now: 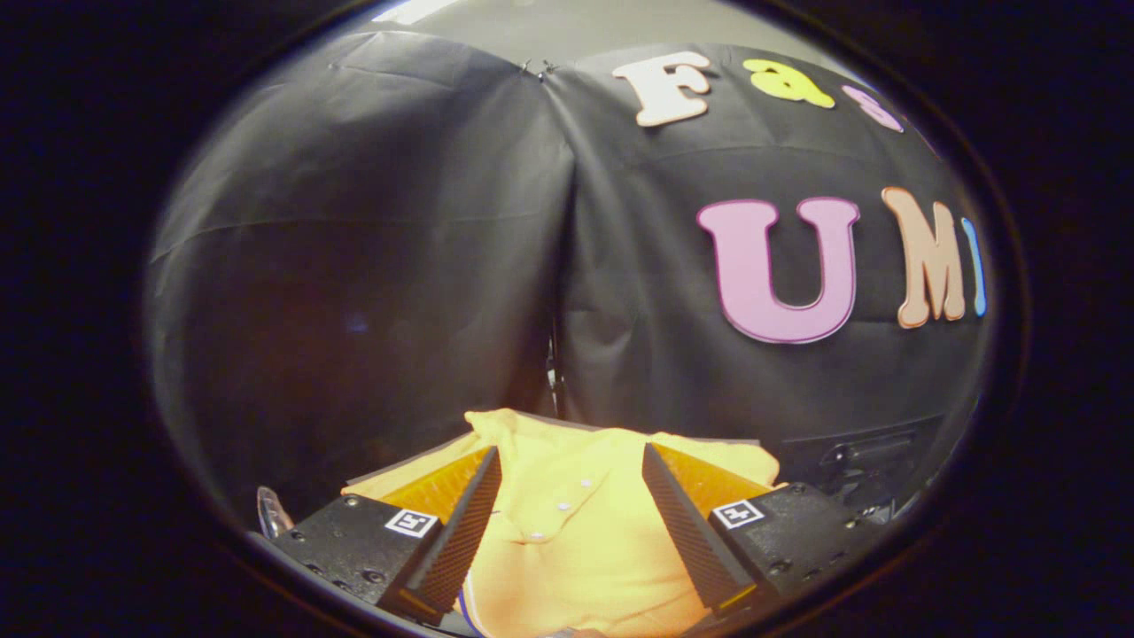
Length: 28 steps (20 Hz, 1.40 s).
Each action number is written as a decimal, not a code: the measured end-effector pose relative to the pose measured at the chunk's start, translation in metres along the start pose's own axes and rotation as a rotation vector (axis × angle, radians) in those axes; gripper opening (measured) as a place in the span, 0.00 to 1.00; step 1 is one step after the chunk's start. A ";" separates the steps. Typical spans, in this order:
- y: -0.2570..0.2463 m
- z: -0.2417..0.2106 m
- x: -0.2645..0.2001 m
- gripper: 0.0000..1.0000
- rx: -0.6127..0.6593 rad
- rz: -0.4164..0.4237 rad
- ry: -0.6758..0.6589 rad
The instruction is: Put the clothes into the washing machine and then close the washing machine lid.
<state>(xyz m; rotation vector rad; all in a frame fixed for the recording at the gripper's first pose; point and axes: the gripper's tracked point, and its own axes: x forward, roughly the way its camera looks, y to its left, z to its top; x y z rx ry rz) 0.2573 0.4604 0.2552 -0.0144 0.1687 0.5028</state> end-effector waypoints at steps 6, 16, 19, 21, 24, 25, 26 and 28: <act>0.001 -0.042 0.039 0.97 -0.013 -0.036 0.176; -0.005 -0.082 0.043 0.97 -0.052 -0.052 0.311; -0.003 -0.086 0.044 0.98 -0.051 -0.041 0.313; 0.001 -0.085 0.044 0.90 -0.056 -0.024 0.309; 0.003 -0.087 0.045 0.74 -0.060 0.003 0.309; 0.006 -0.087 0.044 0.67 -0.060 0.015 0.309; 0.007 -0.087 0.045 0.52 -0.059 0.023 0.306; 0.009 -0.086 0.044 0.28 -0.049 0.033 0.291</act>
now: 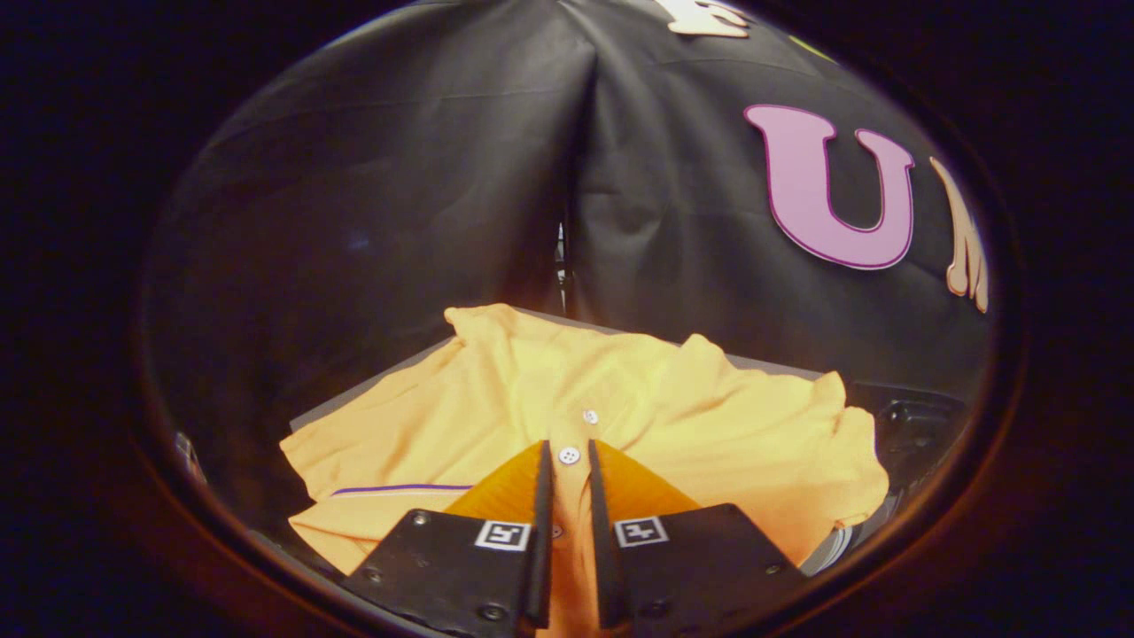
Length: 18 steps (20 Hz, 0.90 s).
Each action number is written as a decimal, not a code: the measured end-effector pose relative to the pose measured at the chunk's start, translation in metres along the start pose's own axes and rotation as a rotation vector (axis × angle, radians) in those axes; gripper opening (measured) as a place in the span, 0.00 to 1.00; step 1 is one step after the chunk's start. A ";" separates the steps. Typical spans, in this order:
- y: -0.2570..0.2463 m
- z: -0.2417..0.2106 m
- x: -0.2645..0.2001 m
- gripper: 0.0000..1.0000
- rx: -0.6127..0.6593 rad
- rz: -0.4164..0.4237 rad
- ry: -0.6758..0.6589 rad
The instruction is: Put the clothes into the washing machine and then close the washing machine lid.
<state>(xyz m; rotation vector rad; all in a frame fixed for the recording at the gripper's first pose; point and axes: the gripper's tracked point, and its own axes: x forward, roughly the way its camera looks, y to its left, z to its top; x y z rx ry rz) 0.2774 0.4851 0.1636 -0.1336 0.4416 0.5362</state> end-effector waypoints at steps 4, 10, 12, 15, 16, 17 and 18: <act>-0.006 -0.003 -0.007 0.03 0.140 0.048 -0.011; -0.051 0.004 -0.038 0.00 0.214 -0.025 -0.058; -0.065 0.015 -0.059 0.00 0.216 -0.095 -0.085; -0.116 0.039 -0.097 0.00 0.205 -0.243 -0.131; -0.135 0.043 -0.106 0.00 0.196 -0.295 -0.144; -0.156 0.038 -0.114 0.00 0.192 -0.336 -0.148; -0.172 0.035 -0.123 0.00 0.198 -0.366 -0.154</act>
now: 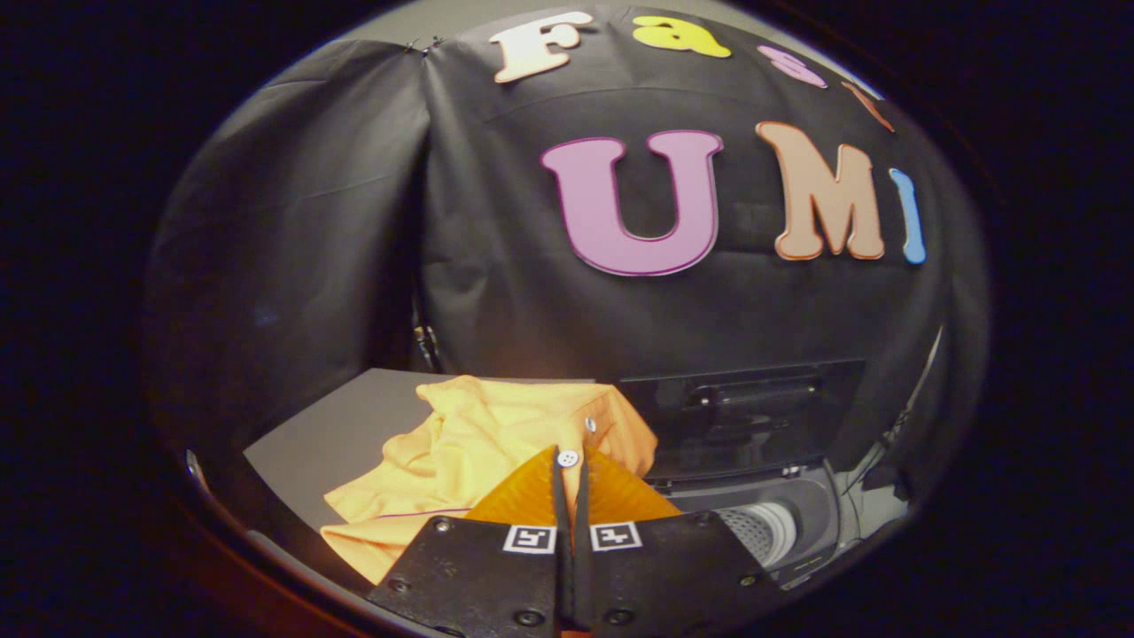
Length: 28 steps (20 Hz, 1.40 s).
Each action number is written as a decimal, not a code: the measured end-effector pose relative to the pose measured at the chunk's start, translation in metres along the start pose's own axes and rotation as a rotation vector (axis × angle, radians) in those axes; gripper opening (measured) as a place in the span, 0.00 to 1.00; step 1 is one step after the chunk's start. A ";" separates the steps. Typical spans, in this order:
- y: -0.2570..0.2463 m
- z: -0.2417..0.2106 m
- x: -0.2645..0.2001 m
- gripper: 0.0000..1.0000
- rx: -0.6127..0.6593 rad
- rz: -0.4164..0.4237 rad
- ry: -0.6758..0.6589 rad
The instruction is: Put the clothes into the washing machine and then close the washing machine lid.
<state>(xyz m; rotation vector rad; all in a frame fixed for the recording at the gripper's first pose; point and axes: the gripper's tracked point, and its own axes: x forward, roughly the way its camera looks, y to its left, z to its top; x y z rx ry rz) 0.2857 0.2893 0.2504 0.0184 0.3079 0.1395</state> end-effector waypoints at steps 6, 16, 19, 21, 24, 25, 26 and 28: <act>-0.077 0.002 -0.001 0.00 0.023 -0.130 -0.028; -0.164 -0.027 0.022 0.18 0.030 -0.302 -0.017; -0.168 -0.035 0.029 0.45 0.099 -0.284 -0.016; -0.167 -0.039 0.027 0.42 0.104 -0.277 -0.010; -0.167 -0.044 0.026 0.42 0.085 -0.271 -0.008; -0.168 -0.045 0.025 0.42 0.079 -0.269 -0.012; -0.168 -0.045 0.024 0.42 0.074 -0.268 -0.014; -0.170 -0.043 0.019 0.42 0.060 -0.271 -0.028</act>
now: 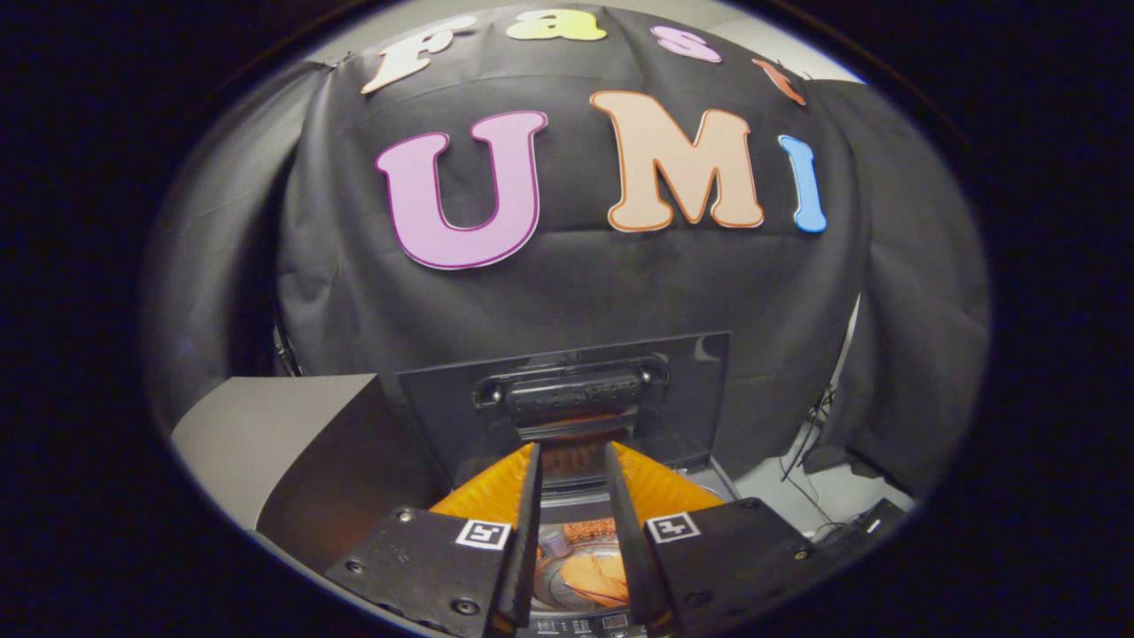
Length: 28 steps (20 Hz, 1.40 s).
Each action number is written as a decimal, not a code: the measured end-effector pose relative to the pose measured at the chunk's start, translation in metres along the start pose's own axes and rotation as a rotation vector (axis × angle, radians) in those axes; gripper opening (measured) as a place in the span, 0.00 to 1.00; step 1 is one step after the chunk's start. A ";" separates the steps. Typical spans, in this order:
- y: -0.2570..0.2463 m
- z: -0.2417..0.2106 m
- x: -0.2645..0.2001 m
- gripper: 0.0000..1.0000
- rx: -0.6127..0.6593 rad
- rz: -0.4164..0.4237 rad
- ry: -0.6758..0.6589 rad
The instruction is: Put the clothes into the washing machine and then close the washing machine lid.
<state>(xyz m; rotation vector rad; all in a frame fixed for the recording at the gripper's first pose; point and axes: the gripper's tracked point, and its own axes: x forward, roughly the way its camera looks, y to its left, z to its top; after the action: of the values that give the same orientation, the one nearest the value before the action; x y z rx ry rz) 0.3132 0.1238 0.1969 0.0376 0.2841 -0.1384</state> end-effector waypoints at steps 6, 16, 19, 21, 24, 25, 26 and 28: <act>-0.013 0.015 -0.020 0.47 -0.026 -0.009 -0.073; -0.052 0.029 -0.070 0.87 -0.067 -0.027 -0.180; -0.069 0.031 -0.090 0.94 -0.078 -0.034 -0.231; -0.082 0.034 -0.103 0.95 -0.075 -0.035 -0.271; -0.099 0.034 -0.121 0.96 -0.067 -0.031 -0.319; -0.103 0.033 -0.128 0.96 -0.068 -0.026 -0.336; -0.108 0.033 -0.135 0.96 -0.074 -0.023 -0.355; -0.118 0.029 -0.148 0.96 -0.097 -0.023 -0.389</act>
<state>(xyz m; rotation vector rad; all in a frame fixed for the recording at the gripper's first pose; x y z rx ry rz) 0.1634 0.0244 0.2648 -0.0885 -0.0977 -0.1516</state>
